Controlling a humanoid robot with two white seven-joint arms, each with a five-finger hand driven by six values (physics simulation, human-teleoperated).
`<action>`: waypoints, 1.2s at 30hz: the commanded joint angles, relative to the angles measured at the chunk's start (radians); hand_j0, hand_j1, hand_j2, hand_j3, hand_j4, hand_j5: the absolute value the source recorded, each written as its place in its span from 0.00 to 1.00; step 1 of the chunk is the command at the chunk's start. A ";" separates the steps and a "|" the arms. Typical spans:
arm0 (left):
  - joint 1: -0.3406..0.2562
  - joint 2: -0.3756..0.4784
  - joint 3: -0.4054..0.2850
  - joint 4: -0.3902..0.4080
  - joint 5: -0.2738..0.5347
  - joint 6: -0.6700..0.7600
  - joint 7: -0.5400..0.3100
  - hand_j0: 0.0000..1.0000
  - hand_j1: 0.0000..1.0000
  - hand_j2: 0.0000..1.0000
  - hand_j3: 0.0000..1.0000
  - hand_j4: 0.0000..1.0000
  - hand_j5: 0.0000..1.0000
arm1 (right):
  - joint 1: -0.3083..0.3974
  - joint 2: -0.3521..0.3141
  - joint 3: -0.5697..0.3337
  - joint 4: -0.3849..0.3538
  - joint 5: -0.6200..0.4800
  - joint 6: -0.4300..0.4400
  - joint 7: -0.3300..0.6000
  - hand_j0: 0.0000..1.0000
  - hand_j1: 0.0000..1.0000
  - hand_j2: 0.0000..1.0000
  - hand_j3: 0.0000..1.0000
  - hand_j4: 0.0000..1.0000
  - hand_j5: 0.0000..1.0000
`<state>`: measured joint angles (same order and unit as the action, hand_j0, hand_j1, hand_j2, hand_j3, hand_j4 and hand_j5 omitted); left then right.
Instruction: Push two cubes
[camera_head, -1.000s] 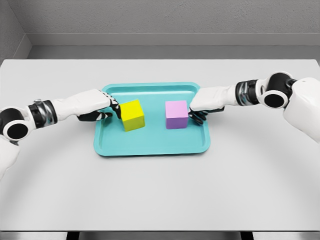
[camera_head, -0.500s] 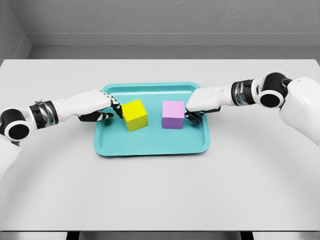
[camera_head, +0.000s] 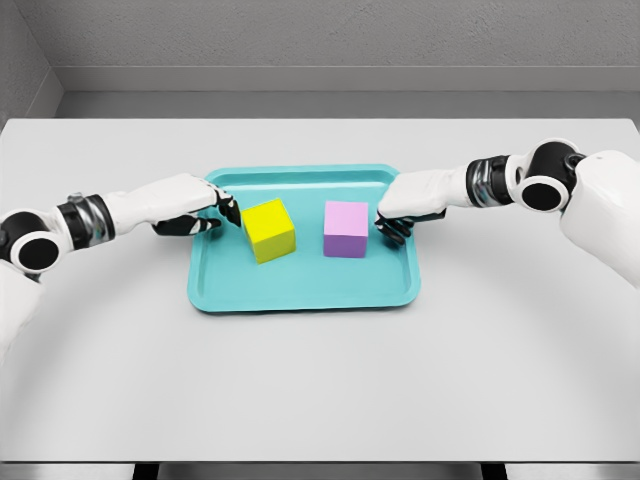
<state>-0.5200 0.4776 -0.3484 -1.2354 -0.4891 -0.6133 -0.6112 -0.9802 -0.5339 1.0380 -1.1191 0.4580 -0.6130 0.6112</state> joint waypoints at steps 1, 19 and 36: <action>0.000 -0.008 -0.001 0.011 0.006 0.002 0.000 0.51 0.51 0.51 0.51 0.51 0.51 | 0.000 0.006 -0.001 0.012 -0.001 0.002 0.000 0.16 0.16 0.16 0.16 0.16 0.16; -0.017 -0.044 0.000 0.068 0.007 0.002 0.000 0.51 0.51 0.51 0.51 0.51 0.51 | -0.014 0.038 -0.001 0.035 0.013 0.002 0.000 0.17 0.17 0.17 0.17 0.17 0.17; -0.025 -0.094 -0.012 0.070 0.006 0.002 0.000 0.51 0.51 0.51 0.51 0.51 0.51 | -0.017 0.051 0.000 0.035 0.013 0.002 0.000 0.17 0.17 0.17 0.17 0.17 0.17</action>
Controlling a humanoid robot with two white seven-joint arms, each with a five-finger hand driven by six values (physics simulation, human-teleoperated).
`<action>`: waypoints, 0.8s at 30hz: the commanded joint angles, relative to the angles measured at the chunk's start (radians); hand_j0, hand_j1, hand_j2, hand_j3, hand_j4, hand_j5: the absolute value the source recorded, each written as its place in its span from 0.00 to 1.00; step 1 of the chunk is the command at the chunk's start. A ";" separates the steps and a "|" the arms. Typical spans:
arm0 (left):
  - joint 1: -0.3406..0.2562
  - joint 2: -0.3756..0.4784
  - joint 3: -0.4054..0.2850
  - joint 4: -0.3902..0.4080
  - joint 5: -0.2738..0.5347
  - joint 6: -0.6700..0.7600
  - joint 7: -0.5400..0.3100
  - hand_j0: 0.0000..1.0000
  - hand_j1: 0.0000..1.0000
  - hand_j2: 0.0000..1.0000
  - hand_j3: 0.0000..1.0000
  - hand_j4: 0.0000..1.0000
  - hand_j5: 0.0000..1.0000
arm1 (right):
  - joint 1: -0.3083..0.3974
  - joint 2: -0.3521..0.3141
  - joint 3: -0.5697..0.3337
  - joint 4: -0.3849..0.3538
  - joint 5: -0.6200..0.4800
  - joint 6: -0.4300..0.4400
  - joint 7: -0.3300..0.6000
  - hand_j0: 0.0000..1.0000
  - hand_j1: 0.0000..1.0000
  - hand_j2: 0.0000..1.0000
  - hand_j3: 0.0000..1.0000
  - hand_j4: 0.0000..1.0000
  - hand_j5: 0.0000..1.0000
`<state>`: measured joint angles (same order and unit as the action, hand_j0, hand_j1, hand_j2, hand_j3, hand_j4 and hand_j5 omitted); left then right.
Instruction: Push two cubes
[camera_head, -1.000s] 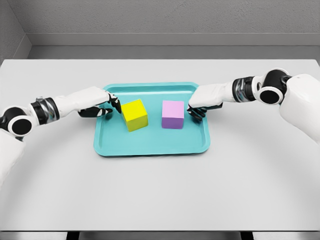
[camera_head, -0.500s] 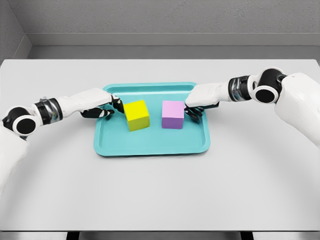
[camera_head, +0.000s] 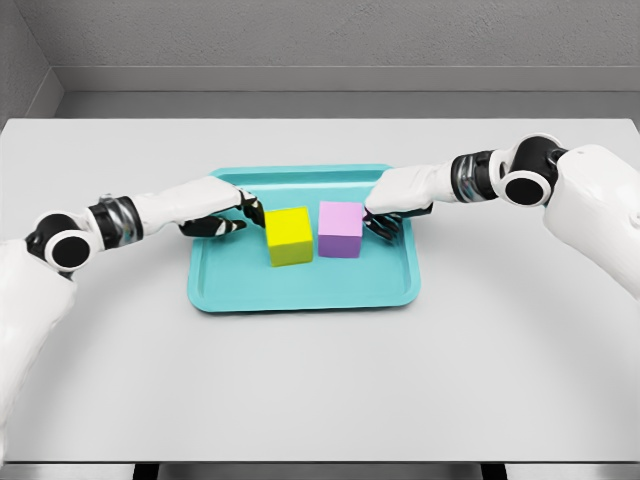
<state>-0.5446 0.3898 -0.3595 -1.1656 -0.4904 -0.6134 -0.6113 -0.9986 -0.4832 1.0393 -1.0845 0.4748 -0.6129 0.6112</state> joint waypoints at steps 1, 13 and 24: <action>0.000 -0.006 -0.001 0.000 0.007 0.003 0.000 0.51 0.51 0.51 0.51 0.51 0.51 | -0.002 0.000 -0.001 0.000 -0.004 0.002 0.000 0.17 0.17 0.17 0.17 0.17 0.17; 0.023 0.038 0.011 -0.057 0.047 0.003 0.000 0.50 0.50 0.50 0.50 0.50 0.50 | -0.015 0.018 0.001 0.046 -0.002 0.002 0.000 0.17 0.17 0.17 0.17 0.17 0.17; 0.078 0.081 0.013 -0.138 0.076 0.003 0.000 0.50 0.50 0.50 0.50 0.50 0.50 | -0.025 0.044 0.001 0.051 -0.002 0.002 0.000 0.17 0.17 0.17 0.17 0.17 0.17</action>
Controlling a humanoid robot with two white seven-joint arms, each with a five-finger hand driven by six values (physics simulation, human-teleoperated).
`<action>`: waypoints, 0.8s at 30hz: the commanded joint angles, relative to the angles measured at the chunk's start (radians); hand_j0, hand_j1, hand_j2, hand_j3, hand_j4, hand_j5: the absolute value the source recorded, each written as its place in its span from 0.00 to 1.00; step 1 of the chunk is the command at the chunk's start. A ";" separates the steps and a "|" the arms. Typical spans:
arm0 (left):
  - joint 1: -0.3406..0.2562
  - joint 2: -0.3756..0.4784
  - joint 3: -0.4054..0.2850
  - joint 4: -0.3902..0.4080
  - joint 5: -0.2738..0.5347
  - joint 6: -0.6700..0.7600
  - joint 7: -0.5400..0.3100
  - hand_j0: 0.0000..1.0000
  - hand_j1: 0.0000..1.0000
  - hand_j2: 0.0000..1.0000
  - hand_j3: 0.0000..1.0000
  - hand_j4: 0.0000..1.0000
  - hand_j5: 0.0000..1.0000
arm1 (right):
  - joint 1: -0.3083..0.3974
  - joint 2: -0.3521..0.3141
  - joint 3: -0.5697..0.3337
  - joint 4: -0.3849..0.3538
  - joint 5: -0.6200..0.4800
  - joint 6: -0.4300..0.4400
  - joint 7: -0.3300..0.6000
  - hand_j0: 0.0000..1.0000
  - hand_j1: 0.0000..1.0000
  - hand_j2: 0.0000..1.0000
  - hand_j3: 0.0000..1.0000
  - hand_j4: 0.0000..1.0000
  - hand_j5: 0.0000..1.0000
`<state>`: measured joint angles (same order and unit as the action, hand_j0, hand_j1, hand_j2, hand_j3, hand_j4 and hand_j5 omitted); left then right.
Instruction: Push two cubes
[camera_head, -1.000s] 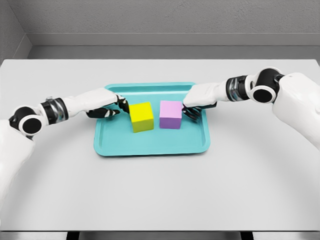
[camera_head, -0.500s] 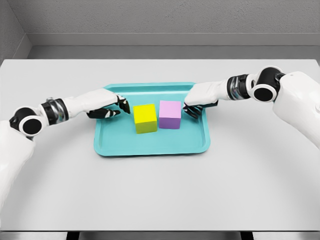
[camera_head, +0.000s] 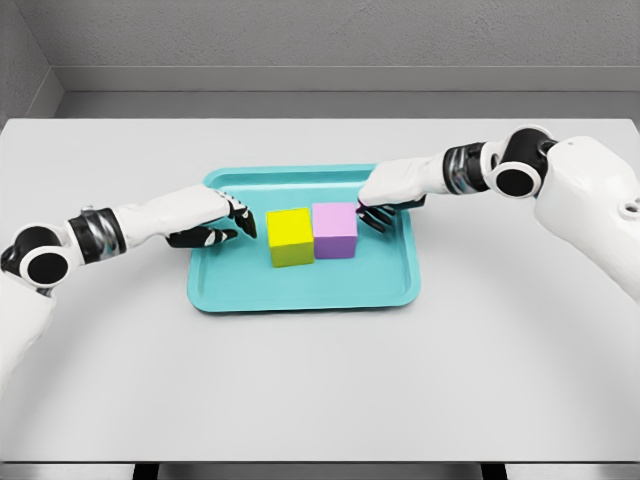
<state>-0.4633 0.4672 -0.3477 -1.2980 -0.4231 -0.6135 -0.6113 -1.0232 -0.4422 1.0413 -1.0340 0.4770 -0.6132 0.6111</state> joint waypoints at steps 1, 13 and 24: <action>0.002 0.004 -0.001 -0.006 0.009 0.003 0.000 0.50 0.50 0.50 0.50 0.50 0.50 | 0.000 0.004 -0.001 0.000 -0.005 0.002 0.000 0.17 0.17 0.17 0.17 0.17 0.17; 0.000 0.005 0.001 -0.003 0.010 0.003 0.000 0.50 0.50 0.50 0.50 0.50 0.50 | -0.006 0.008 -0.003 0.003 -0.005 0.002 0.000 0.17 0.17 0.17 0.17 0.17 0.17; 0.184 0.350 0.204 -0.221 0.360 0.003 0.000 1.00 1.00 1.00 1.00 1.00 1.00 | -0.063 -0.157 -0.098 0.025 -0.006 0.002 0.000 0.18 0.18 0.18 0.18 0.18 0.18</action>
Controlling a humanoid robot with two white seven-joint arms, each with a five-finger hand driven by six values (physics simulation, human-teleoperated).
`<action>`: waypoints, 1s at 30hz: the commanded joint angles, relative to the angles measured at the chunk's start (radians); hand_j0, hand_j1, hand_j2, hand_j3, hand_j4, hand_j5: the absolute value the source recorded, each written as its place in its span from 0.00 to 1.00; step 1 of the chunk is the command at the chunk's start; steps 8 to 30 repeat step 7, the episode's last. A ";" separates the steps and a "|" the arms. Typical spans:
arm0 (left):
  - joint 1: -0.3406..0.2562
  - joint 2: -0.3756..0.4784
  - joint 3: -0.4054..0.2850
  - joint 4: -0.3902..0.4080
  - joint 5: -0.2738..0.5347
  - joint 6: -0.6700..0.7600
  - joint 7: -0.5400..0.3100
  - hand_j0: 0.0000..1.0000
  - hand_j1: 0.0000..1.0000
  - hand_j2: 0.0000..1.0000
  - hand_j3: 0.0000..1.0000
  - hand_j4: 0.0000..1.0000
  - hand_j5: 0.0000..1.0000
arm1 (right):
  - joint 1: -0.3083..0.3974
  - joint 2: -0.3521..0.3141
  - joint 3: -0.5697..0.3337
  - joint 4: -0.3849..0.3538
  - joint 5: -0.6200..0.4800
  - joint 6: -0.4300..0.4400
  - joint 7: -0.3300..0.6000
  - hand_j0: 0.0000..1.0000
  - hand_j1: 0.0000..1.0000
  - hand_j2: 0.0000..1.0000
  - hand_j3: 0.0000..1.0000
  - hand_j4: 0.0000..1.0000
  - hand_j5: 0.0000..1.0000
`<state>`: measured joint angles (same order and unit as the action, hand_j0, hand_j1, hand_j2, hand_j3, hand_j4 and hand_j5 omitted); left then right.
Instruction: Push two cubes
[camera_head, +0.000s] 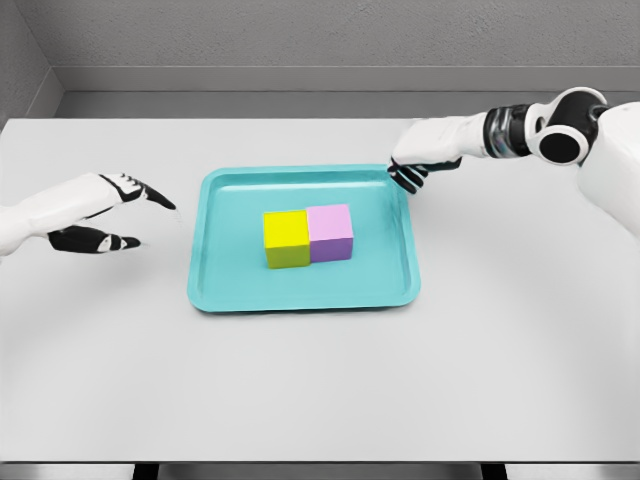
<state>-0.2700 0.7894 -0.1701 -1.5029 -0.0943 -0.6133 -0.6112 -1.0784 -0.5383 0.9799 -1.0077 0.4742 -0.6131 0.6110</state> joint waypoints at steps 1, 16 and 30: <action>0.003 0.025 0.024 -0.014 0.025 0.002 0.000 1.00 1.00 1.00 1.00 1.00 1.00 | 0.000 -0.101 -0.055 -0.003 -0.003 0.002 0.000 0.18 0.18 0.18 0.18 0.18 0.18; 0.005 -0.058 0.015 0.007 -0.042 0.002 0.000 1.00 1.00 1.00 1.00 1.00 1.00 | 0.058 -0.206 -0.125 0.006 -0.006 0.002 0.000 1.00 1.00 1.00 1.00 1.00 1.00; 0.005 -0.058 0.015 0.007 -0.042 0.002 0.000 1.00 1.00 1.00 1.00 1.00 1.00 | 0.058 -0.206 -0.125 0.006 -0.006 0.002 0.000 1.00 1.00 1.00 1.00 1.00 1.00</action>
